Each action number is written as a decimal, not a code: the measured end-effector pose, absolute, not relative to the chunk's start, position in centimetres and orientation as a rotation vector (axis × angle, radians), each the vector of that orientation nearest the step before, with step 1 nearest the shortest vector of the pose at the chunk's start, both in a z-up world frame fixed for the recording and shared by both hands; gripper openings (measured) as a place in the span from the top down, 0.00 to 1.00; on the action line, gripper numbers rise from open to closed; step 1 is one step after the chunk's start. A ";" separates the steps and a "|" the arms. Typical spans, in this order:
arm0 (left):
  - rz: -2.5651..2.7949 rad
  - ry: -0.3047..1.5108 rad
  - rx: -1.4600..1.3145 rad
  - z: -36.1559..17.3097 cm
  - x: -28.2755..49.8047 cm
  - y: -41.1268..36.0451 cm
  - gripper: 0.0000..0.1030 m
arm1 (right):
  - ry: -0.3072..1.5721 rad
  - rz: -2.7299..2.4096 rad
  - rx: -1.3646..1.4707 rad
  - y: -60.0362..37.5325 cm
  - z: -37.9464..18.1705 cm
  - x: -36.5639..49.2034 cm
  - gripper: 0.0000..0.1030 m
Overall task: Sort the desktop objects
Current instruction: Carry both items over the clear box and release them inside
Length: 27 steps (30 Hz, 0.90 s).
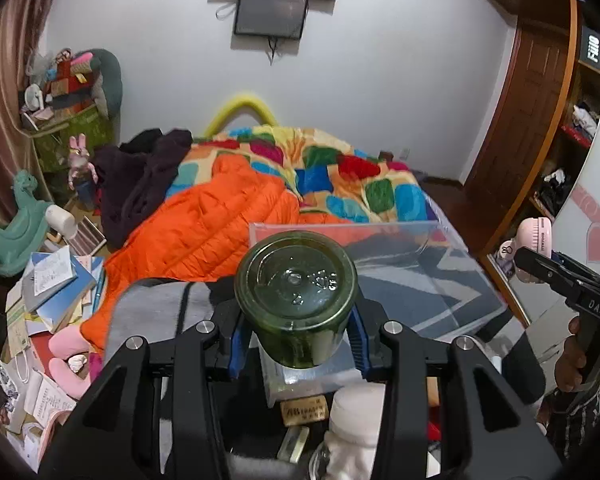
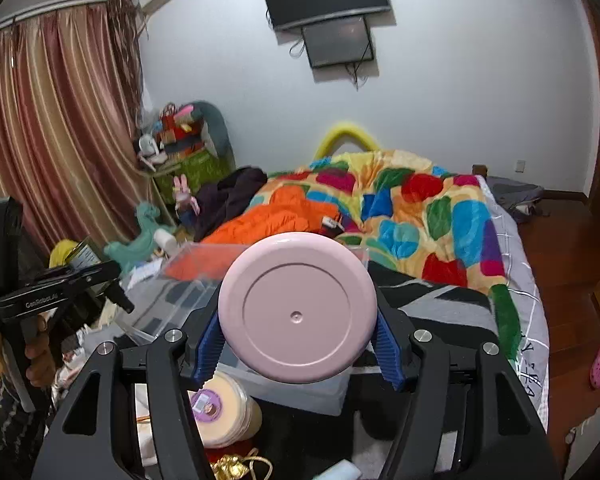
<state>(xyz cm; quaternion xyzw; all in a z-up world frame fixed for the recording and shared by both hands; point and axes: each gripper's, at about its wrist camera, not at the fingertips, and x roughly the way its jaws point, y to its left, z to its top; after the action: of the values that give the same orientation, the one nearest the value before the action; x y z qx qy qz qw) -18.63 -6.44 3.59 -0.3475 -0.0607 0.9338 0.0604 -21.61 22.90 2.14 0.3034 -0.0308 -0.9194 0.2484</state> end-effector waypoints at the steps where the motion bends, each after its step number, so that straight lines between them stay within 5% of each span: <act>1: 2.821 -0.180 -1.069 3.1 -19.2 -6.3 0.60 | -0.075 -2.496 0.842 22.5 1.8 -22.0 0.42; 27: 2.697 0.062 -1.304 -2.7 -24.3 -0.8 0.56 | 0.318 -2.318 1.176 15.8 -3.9 -27.2 0.42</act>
<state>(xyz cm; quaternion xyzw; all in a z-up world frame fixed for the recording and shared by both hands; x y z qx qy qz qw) -24.30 -0.82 -2.71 -0.4342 0.0207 0.8976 0.0726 -27.22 15.80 -3.88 0.4339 0.1172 -0.8551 0.2587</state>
